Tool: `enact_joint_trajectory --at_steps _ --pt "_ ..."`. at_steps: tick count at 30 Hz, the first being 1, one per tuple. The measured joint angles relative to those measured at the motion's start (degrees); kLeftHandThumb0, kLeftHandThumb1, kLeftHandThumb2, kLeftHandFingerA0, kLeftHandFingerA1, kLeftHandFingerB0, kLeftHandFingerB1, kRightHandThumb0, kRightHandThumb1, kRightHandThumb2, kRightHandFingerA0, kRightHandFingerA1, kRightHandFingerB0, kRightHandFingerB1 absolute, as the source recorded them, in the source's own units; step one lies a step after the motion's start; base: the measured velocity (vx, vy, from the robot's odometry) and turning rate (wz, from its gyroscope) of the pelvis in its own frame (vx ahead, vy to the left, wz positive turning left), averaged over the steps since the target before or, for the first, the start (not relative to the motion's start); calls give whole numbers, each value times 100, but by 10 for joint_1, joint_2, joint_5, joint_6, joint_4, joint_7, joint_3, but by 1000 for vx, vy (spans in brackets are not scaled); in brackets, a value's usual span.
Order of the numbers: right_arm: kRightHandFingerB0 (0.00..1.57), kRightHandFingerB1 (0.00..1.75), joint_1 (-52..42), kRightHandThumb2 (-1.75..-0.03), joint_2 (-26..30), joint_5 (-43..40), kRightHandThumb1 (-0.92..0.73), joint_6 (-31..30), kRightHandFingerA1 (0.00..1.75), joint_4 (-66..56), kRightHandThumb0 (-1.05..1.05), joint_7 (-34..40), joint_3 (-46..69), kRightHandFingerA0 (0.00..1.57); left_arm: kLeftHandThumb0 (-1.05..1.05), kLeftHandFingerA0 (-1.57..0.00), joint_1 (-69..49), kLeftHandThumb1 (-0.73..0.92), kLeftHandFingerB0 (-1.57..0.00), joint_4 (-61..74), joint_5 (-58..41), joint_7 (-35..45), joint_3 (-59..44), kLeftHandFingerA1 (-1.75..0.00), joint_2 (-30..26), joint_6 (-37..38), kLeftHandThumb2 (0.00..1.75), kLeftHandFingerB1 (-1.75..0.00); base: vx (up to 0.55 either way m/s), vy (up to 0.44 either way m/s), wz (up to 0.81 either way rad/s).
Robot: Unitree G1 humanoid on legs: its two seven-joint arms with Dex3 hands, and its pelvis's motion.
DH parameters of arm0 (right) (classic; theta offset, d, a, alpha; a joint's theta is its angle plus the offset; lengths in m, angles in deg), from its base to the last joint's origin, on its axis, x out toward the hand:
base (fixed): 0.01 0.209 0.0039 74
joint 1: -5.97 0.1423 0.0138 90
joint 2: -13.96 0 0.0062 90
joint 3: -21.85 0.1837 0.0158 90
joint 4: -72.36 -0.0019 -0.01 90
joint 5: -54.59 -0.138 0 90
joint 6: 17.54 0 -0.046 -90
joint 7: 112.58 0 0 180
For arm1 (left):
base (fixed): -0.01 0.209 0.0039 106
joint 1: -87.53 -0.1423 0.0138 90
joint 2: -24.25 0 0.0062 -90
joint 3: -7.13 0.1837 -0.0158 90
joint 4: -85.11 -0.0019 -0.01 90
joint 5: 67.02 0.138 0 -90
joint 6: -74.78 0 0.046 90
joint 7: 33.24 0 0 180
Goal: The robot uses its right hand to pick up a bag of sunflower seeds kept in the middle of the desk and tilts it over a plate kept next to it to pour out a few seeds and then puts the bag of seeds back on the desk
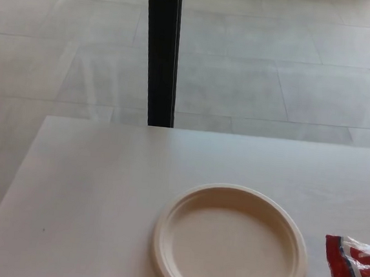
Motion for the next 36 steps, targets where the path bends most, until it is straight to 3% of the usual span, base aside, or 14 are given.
enact_joint_trajectory --at_steps 9,10,15,16,17,22,25,26,27,28,32,34,35,36 --pt "0 8 30 -105 25 -61 -67 16 10 11 -102 -11 99 0 -48 -40 -11 50 -27 -18 -10 27 -9 -70 -3 13 81 -58 0 0 0" --pt "0 15 40 -108 33 -68 -68 14 11 12 -103 -9 112 0 -42 -36 -11 43 -23 -18 -10 28 -9 -67 -3 15 96 -59 0 0 0" --pt "0 6 112 -103 76 -85 -63 5 2 16 -105 15 130 3 -47 -38 -11 54 -26 -20 -10 29 -10 -69 -4 20 78 -58 0 0 0" --pt "0 0 128 -101 80 -85 -62 3 37 16 -101 19 130 11 -41 -34 -10 61 -24 -19 -10 29 -10 -65 -4 21 67 -54 0 0 0" --pt "0 0 156 -101 87 -86 -64 1 11 14 -105 26 129 9 -41 -30 -9 42 -21 -19 -11 30 -11 -65 -4 21 95 -58 0 0 0" --pt "1 9 241 -104 148 -84 -59 5 3 -61 -105 32 101 0 -47 -40 -9 53 -27 -20 -11 33 -11 -69 -5 24 80 -58 0 0 0" --pt "0 12 259 -95 170 -84 -53 10 0 -119 -104 22 88 0 -44 -39 -10 61 -28 -20 -10 33 -9 -66 -4 26 65 -54 -1 -7 10" --pt "0 1 262 -64 172 -84 -67 11 0 -147 -105 16 82 0 -42 -37 -11 61 -26 -20 -10 33 -7 -66 -4 26 66 -55 0 0 0" --pt "0 1 264 -64 172 -84 -67 12 0 -167 -105 12 77 0 -42 -37 -11 61 -26 -20 -9 33 -6 -66 -4 26 66 -55 0 0 0" --pt "0 0 264 -65 172 -84 -62 12 0 -187 -105 8 73 0 -38 -34 -11 45 -25 -20 -9 33 -4 -65 -4 26 95 -59 0 0 0" --pt "0 25 264 -71 174 -85 -51 12 0 -264 -105 -16 48 0 -45 -33 -9 55 -23 -20 -9 33 -3 -65 -4 26 75 -55 0 0 0" --pt "0 24 263 -67 178 -85 -55 12 0 -295 -105 -28 35 0 -41 -31 -9 44 -23 -20 -9 33 -3 -64 -4 26 96 -58 0 0 0" --pt "0 24 263 -66 182 -84 -57 12 0 -319 -105 -37 24 0 -45 -37 -9 62 -27 -20 -9 33 -3 -64 -4 26 65 -54 0 0 0" --pt "0 28 263 -68 187 -84 -55 12 0 -338 -105 -45 13 0 -43 -35 -8 62 -26 -20 -9 33 -3 -65 -4 26 67 -55 0 0 0"
